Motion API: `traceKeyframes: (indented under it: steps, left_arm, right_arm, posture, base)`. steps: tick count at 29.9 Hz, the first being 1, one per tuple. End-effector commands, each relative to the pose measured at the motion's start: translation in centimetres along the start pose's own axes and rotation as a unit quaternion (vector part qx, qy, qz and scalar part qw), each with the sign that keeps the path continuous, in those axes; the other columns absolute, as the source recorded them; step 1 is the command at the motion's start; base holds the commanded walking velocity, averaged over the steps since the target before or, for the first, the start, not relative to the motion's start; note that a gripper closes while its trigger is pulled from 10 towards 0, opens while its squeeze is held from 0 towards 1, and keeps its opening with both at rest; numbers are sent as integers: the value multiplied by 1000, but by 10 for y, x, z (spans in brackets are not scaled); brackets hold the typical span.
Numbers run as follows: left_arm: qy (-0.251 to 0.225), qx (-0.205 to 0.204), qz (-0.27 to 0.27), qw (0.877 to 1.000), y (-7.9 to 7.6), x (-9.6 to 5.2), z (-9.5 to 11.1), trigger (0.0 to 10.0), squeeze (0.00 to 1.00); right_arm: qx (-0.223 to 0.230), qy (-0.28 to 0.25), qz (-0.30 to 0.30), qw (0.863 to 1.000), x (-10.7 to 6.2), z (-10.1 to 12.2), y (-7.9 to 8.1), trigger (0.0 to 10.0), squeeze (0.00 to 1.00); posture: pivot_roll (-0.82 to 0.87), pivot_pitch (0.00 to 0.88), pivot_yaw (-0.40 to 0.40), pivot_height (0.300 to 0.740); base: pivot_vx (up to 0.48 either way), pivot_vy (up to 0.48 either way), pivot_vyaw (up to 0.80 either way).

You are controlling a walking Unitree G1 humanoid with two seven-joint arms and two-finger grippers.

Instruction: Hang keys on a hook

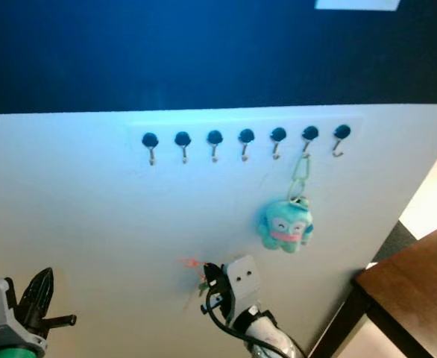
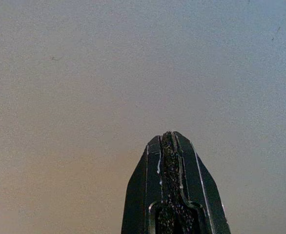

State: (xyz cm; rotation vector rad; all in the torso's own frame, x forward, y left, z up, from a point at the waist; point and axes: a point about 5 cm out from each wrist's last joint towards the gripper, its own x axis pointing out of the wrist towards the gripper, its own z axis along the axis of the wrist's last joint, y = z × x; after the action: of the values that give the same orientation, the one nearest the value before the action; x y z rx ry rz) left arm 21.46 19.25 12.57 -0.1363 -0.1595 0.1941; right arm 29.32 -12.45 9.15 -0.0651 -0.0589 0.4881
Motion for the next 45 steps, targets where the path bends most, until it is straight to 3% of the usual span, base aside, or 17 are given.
traceKeyframes:
  steps: [1,6,20,23,29,31,36,37,45]
  left_arm:
    - [7,4,1,1000,3,-2,-3,10000,0]
    - [0,1,-18,1000,-2,-4,0,10000,0]
    - [12,0,6,1000,5,-3,-4,10000,0]
    - [12,2,9,1000,6,-1,-4,10000,0]
    - [12,3,11,1000,7,-1,-4,10000,0]
    - [5,10,24,1000,10,1,-3,10000,0]
    - [2,10,25,1000,11,1,-2,10000,0]
    - [-2,8,26,1000,12,0,0,10000,0]
    - [-18,-1,2,1000,6,-1,5,10000,0]
  right_arm:
    - [7,1,1,1000,-2,-1,2,10000,0]
    - [7,4,0,1000,-3,-2,1,10000,0]
    - [9,-3,13,1000,-7,2,-1,10000,0]
    - [-5,-22,59,998,-3,15,8,10000,0]
    - [-12,-31,84,996,-1,21,14,10000,0]
    - [-47,-84,190,977,7,47,47,10000,0]
    - [-48,-104,198,974,9,55,52,10000,0]
    - [-26,-135,189,972,12,67,54,10000,0]
    - [8,-174,174,969,20,88,53,10000,0]
  posture:
    - [-73,31,108,740]
    - [-76,33,110,740]
    - [-77,33,110,740]
    - [-84,35,116,740]
    - [-88,35,119,740]
    - [-85,35,116,740]
    - [-82,35,112,740]
    - [-79,35,107,740]
    - [-72,31,104,740]
  base:
    - [0,0,0]
    - [0,-254,0]
    - [0,-101,0]
    - [0,0,0]
    - [0,0,0]
    - [0,0,0]
    - [0,0,0]
    - [0,0,0]
    - [0,0,0]
